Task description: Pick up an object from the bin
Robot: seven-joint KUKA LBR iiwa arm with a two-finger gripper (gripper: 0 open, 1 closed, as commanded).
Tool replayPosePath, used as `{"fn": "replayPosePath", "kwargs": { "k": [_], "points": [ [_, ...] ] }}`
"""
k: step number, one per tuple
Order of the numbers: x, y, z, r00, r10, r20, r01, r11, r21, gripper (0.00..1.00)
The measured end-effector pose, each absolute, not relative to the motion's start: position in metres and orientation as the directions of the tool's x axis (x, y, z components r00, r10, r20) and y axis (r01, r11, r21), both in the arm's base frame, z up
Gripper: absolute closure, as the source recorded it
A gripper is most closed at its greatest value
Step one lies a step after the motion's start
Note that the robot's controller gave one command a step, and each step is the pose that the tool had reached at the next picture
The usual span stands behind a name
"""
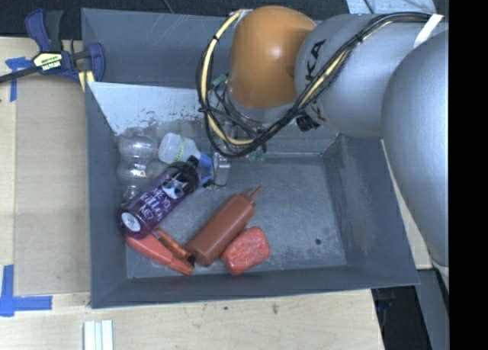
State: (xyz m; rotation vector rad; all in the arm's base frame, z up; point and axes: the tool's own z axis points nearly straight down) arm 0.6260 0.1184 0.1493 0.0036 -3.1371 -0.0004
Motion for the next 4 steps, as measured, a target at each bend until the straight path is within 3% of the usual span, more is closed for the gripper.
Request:
{"fn": "replayPosePath", "kwargs": {
  "k": [1, 2, 3, 4],
  "points": [
    [0.627, 0.118, 0.155, -1.000, 0.000, -0.003, 0.000, 1.000, 0.001, 0.00],
    [0.623, 0.131, 0.128, -0.994, -0.109, -0.008, -0.109, 0.994, -0.001, 0.00],
    [0.620, 0.142, 0.095, -0.993, -0.113, -0.015, -0.113, 0.994, 0.002, 0.00],
    [0.622, 0.152, 0.086, -0.974, -0.224, -0.022, -0.224, 0.975, -0.003, 0.00]
  ]
}}
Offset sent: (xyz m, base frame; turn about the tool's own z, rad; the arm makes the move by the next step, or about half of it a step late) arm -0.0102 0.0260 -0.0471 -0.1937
